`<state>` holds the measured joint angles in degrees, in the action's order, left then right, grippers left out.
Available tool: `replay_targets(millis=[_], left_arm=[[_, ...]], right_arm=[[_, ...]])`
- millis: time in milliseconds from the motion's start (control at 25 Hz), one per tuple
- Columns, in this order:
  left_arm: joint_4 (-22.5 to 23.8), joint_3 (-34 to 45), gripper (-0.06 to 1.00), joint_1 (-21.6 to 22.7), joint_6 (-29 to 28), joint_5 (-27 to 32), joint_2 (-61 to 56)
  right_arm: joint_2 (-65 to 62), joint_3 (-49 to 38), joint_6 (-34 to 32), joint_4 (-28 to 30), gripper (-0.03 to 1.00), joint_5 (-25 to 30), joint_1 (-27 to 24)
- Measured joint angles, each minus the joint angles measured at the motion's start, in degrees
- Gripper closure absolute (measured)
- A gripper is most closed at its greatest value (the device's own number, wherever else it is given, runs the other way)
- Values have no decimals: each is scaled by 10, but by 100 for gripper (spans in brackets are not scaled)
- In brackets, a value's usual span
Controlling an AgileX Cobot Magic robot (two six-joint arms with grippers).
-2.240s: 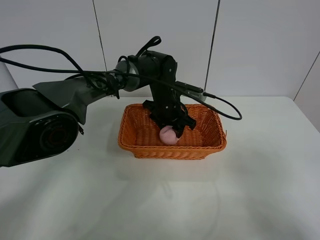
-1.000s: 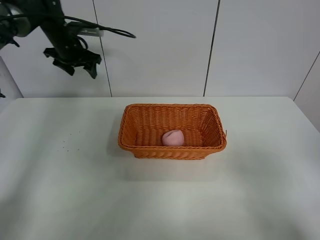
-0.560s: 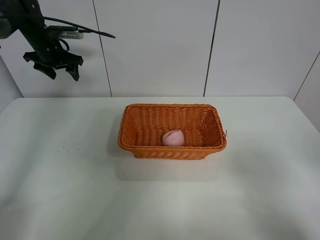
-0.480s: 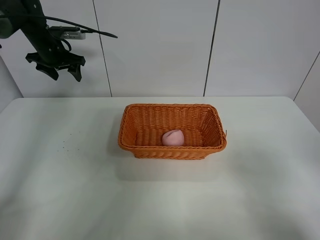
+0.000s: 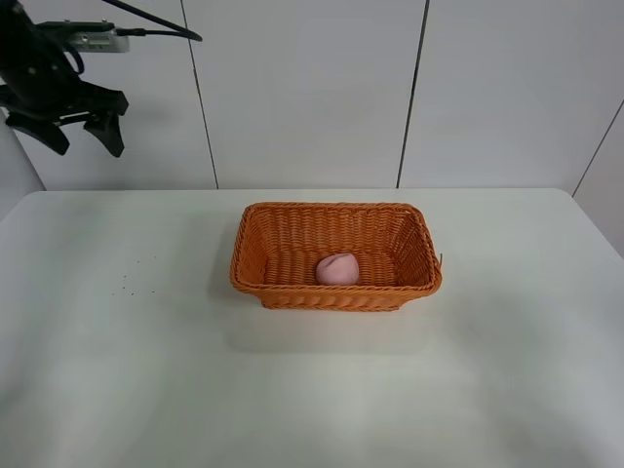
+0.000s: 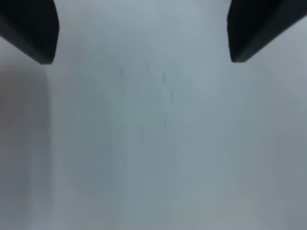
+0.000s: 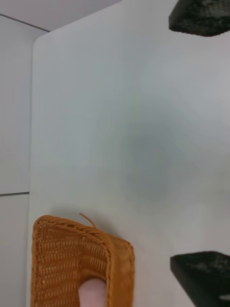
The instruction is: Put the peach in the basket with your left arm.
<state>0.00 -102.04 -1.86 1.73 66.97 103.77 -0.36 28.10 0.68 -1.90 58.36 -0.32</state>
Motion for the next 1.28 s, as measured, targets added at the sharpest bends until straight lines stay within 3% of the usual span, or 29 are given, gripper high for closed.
replay_targets(millis=[360,640,800,1080,1280], left_arm=[[12,381,20,0,-3,-1,-331],[14,629,20,0,-4,-10,-573],[7,707,20,0,-4,-23,-714],[3,732,20,0,-4,-55,-927],[3,733,20,0,-4,-59,-1018]], right_arm=[[0,0,0,0,27,0,0],[0,0,0,0,27,0,0],[0,0,0,0,27,0,0],[0,0,0,0,27,0,0],[0,0,0,0,27,0,0]])
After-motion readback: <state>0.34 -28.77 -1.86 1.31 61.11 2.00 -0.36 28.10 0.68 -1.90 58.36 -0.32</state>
